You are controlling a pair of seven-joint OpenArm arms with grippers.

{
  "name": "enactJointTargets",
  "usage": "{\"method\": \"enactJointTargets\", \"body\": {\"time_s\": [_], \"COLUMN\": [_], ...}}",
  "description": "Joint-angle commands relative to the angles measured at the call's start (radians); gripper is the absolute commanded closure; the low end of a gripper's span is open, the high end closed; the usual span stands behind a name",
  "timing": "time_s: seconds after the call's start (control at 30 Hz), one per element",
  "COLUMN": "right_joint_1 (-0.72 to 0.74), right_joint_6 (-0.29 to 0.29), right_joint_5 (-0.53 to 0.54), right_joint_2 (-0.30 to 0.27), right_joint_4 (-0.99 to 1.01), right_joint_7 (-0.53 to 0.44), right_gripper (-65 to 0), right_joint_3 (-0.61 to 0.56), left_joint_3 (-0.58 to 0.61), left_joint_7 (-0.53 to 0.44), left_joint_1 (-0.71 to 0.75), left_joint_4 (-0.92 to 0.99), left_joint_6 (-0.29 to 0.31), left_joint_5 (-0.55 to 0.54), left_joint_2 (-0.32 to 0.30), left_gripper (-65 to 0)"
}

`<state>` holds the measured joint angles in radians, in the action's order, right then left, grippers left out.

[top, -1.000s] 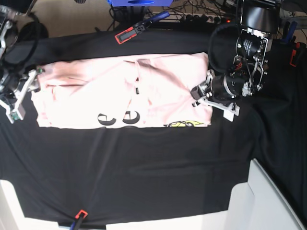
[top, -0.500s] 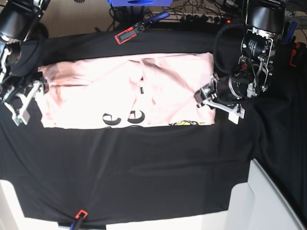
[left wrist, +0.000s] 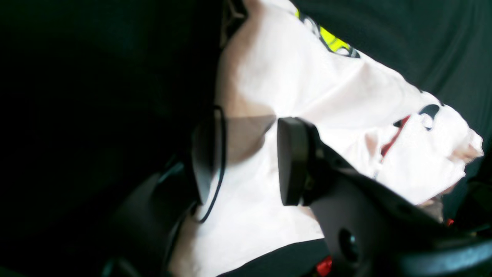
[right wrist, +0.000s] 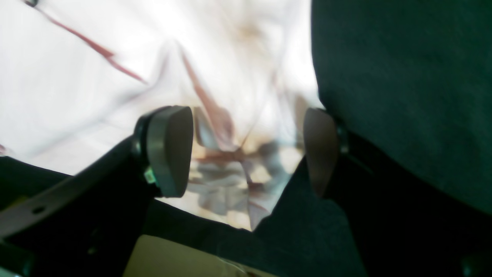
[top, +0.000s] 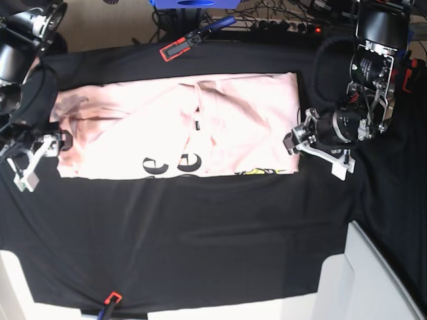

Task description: Fold the T-shirt properly

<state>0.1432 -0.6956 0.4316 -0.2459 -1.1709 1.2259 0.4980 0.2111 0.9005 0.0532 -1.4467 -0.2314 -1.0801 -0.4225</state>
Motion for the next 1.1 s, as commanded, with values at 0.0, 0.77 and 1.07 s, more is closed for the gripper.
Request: {"method": "enactJointTargets", "body": {"time_s": [0.0,0.77,1.07], "right_joint_1": [0.016,0.014,0.012], "right_joint_6": [-0.003,-0.003,-0.003], "right_joint_5": [0.031,0.072,0.079], "right_joint_2": [-0.03,-0.108,-0.069], "right_joint_4": [0.006,0.291,0.28], "right_joint_7": [-0.005,-0.117,-0.108], "right_gripper": [-42.9,-42.9,-42.8], "right_joint_3": [0.014,0.044,-0.023], "left_joint_3": [-0.006,-0.213,-0.207], "left_joint_7": [-0.008,-0.007,-0.007], "left_joint_1": [-0.013,0.08,0.08], "left_joint_4": [-0.019,-0.099,-0.088], "left_joint_6": [0.007,0.01,0.01], "left_joint_5": [-0.008,-0.007,-0.007], "left_joint_2": [-0.022,-0.118,-0.112], "left_gripper": [-27.2,-26.5,-26.5]}}
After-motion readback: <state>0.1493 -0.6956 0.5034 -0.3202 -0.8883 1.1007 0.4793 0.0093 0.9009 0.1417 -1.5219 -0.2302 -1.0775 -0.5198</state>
